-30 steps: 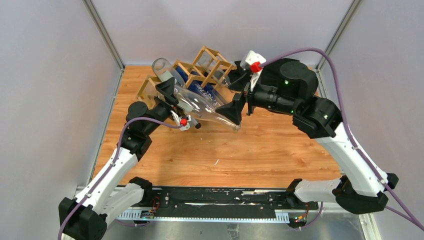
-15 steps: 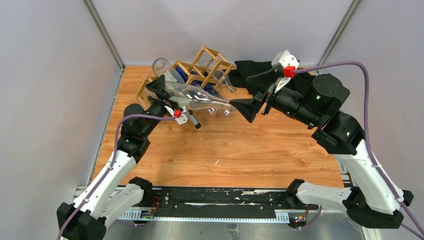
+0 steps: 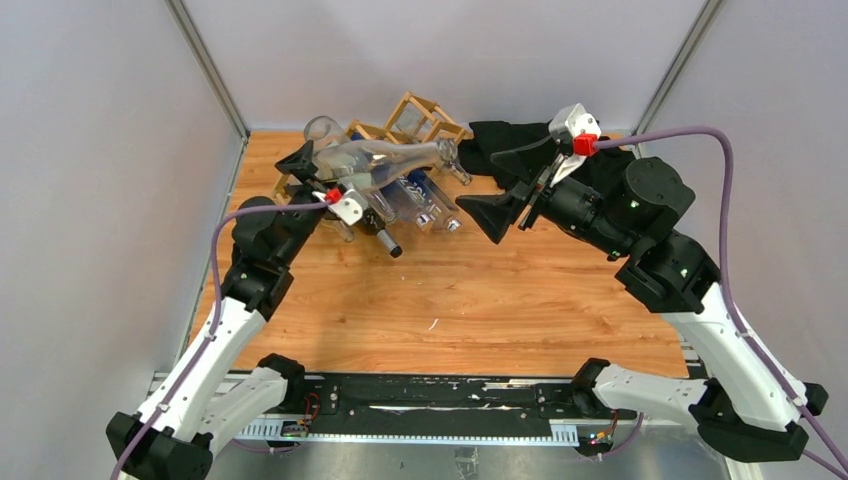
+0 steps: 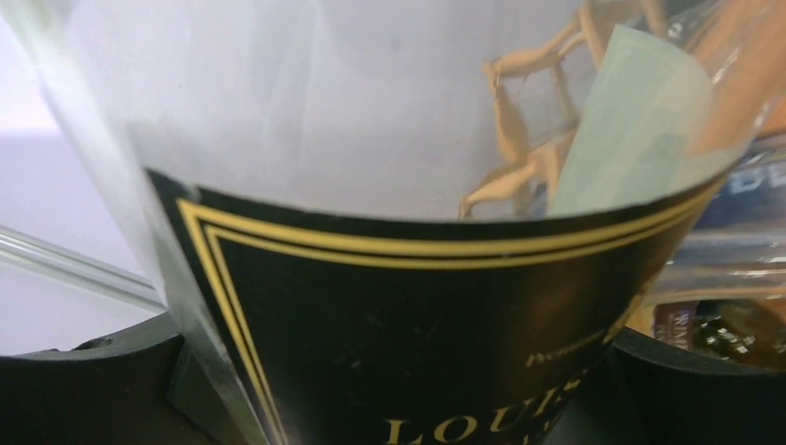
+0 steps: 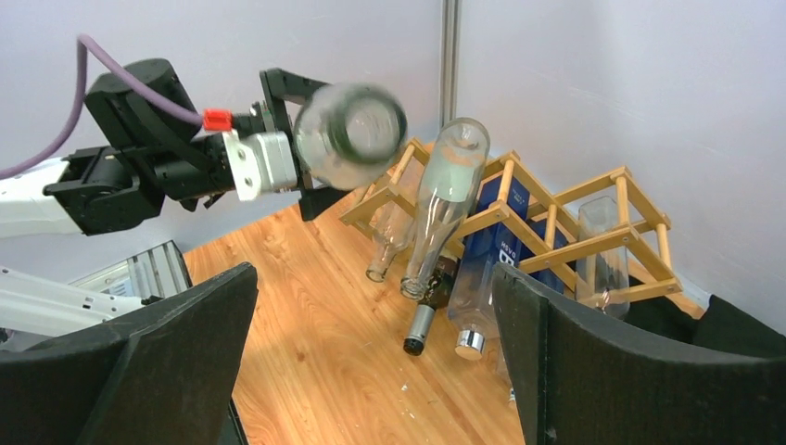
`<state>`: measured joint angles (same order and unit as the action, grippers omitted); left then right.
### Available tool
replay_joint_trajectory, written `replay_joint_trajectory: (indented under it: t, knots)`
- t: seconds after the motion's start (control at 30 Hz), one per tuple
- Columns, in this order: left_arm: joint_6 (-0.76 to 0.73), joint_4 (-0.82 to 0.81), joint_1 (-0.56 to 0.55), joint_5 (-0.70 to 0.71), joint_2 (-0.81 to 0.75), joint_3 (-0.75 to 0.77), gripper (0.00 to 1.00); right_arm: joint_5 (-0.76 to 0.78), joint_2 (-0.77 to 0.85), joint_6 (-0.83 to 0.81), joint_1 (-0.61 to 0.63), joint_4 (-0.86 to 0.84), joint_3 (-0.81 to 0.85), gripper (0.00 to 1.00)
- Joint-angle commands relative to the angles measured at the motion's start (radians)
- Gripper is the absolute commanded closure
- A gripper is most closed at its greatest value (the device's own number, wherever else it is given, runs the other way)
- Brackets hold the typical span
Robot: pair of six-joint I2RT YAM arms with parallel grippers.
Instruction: Take the wine bottle off the wine rack
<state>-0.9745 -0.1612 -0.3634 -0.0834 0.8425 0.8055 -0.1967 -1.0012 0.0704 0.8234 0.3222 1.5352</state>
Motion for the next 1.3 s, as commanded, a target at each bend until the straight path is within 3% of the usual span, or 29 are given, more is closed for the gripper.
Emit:
replay_joint_trajectory:
  t: [0.0, 0.17, 0.33, 0.63, 0.93, 1.27]
  knots:
    - [0.249, -0.012, -0.008, -0.020, -0.027, 0.125, 1.00, -0.012, 0.001, 0.041, -0.009, -0.099, -0.047, 0.00]
    - [0.409, 0.117, -0.008, -0.132, -0.043, 0.149, 1.00, -0.054, -0.087, 0.063, -0.009, -0.167, -0.044, 0.00]
    - [0.509, 0.239, -0.008, -0.237, -0.046, 0.161, 1.00, -0.172, -0.155, 0.142, -0.015, -0.393, -0.079, 0.01]
    - [0.597, 0.293, -0.008, -0.311, -0.044, 0.161, 1.00, -0.196, -0.249, 0.210, -0.025, -0.585, -0.083, 0.03]
    - [0.615, 0.299, -0.008, -0.344, -0.047, 0.161, 1.00, -0.210, -0.328, 0.312, -0.051, -0.656, -0.070, 0.15]
    - [0.609, 0.313, -0.008, -0.366, -0.049, 0.156, 1.00, -0.278, -0.422, 0.422, -0.066, -0.724, 0.001, 0.39]
